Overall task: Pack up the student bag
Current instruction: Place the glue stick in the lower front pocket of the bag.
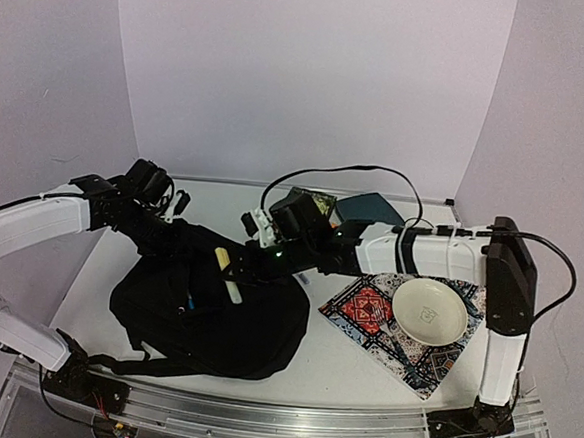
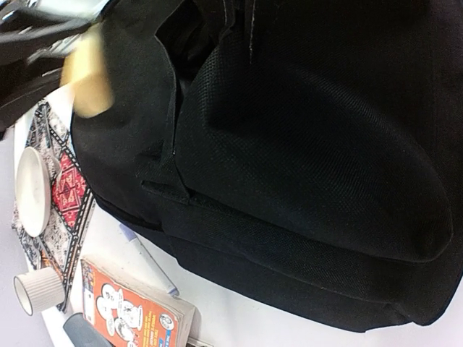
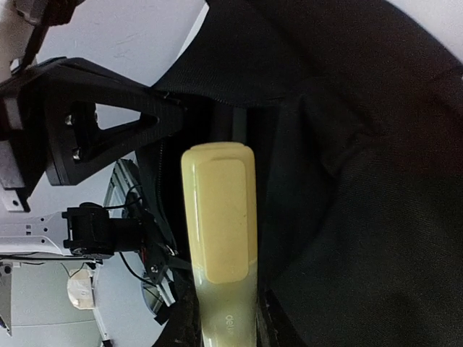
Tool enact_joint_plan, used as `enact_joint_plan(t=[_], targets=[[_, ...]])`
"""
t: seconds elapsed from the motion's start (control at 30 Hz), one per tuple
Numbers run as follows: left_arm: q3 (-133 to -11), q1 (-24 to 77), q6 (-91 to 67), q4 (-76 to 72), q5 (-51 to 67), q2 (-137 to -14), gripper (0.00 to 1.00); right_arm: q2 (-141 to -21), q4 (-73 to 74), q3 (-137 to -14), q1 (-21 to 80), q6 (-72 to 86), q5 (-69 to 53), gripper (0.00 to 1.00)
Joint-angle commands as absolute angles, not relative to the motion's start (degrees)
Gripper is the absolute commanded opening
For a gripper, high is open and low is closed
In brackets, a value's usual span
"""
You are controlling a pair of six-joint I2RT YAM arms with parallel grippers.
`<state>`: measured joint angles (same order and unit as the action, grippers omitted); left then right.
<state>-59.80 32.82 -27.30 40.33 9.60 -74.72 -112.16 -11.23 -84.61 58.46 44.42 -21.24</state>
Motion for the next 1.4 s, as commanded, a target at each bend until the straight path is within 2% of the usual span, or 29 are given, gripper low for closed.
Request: enact_joint_plan(t=[0.0, 0.2, 0.4, 0.6, 0.77, 0.9, 1.07, 1.37], targets=[[-59.4, 32.78, -30.67, 32.72, 13.77, -72.84, 0.0, -116.1, -18.08, -87.93, 59.84, 50.86, -24.89, 0.0], [-58.02, 32.89, -32.82, 29.77, 16.82, -73.03, 0.0, -120.79, -21.18, -90.7, 60.55, 54.9, -25.56, 0.0], [-57.58, 33.39, -33.82, 28.48, 19.05, -72.4, 0.0, -121.79, -21.73, -91.28, 60.4, 57.61, -19.46, 0.0], [-56.96, 34.13, -33.93, 28.17, 20.66, -71.87, 0.0, -121.34, -24.77, -89.56, 60.3, 61.45, -12.29, 0.07], [-56.42, 34.37, -34.09, 27.8, 21.46, -71.4, 0.0, -122.97, -26.53, -91.52, 60.38, 62.23, -11.24, 0.18], [-56.43, 34.39, -33.57, 27.76, 21.02, -70.72, 0.0, -124.25, -27.05, -92.78, 60.44, 61.47, -12.97, 0.32], [-56.43, 34.37, -32.79, 27.84, 18.16, -70.22, 0.0, -122.5, -27.16, -91.76, 60.45, 58.39, -14.09, 0.43], [-58.05, 34.23, -29.34, 33.21, 7.45, -70.37, 0.0, -115.01, -23.25, -87.4, 60.29, 49.6, -13.35, 0.51]])
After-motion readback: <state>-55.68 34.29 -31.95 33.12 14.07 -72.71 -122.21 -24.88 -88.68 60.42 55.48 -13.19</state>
